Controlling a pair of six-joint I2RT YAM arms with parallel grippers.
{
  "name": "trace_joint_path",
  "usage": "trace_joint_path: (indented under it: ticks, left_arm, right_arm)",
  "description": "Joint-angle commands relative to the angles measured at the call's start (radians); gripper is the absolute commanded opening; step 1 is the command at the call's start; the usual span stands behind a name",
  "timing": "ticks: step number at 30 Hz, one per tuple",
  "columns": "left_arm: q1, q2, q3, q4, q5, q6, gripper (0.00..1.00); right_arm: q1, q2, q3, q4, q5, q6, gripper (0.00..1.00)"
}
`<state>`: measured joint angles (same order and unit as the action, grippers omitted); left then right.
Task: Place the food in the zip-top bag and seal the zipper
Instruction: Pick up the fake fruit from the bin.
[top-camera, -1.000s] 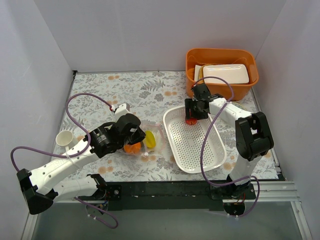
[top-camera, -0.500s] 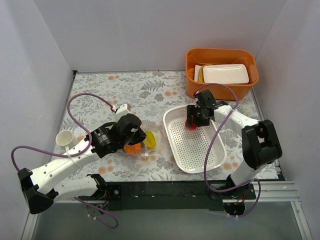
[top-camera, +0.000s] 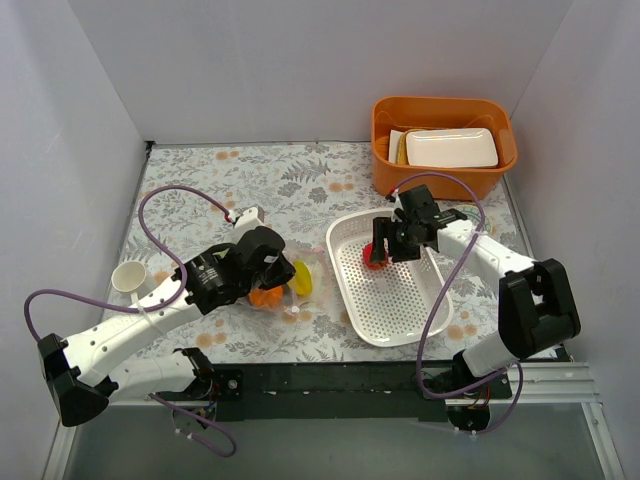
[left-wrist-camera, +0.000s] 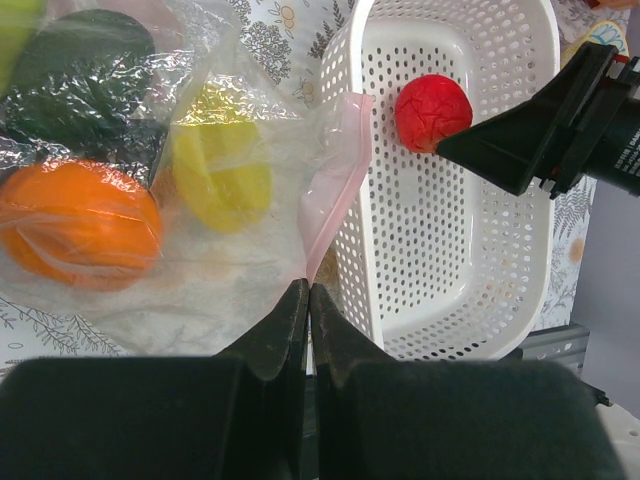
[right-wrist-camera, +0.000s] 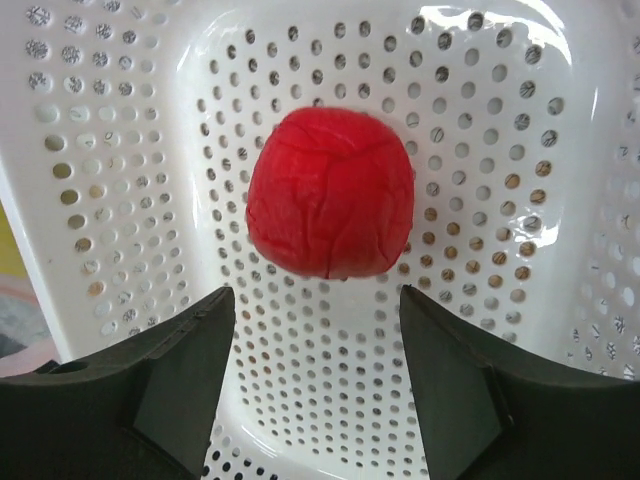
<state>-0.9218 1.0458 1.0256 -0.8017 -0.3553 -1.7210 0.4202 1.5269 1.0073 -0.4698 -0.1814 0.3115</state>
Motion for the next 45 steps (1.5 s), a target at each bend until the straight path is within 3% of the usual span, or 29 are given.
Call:
trace_joint_path:
  ticks: [1,15,30,45]
  left_arm:
    - [0.006,-0.001,0.002,0.016,0.006,0.014,0.0]
    - [0.006,0.008,0.007,0.01,0.016,0.012,0.0]
    - [0.006,-0.009,-0.001,-0.002,0.01,0.003,0.0]
    - [0.006,0.013,0.001,0.001,0.009,0.012,0.0]
  right_arm:
    - [0.008,-0.065,-0.029,-0.043,-0.052,-0.022,0.75]
    - [0.008,-0.044,0.04,-0.05,0.002,-0.022,0.98]
    - [0.008,0.16,0.195,-0.061,0.037,-0.038,0.98]
    - [0.008,0.19,0.117,0.033,-0.049,0.0,0.98]
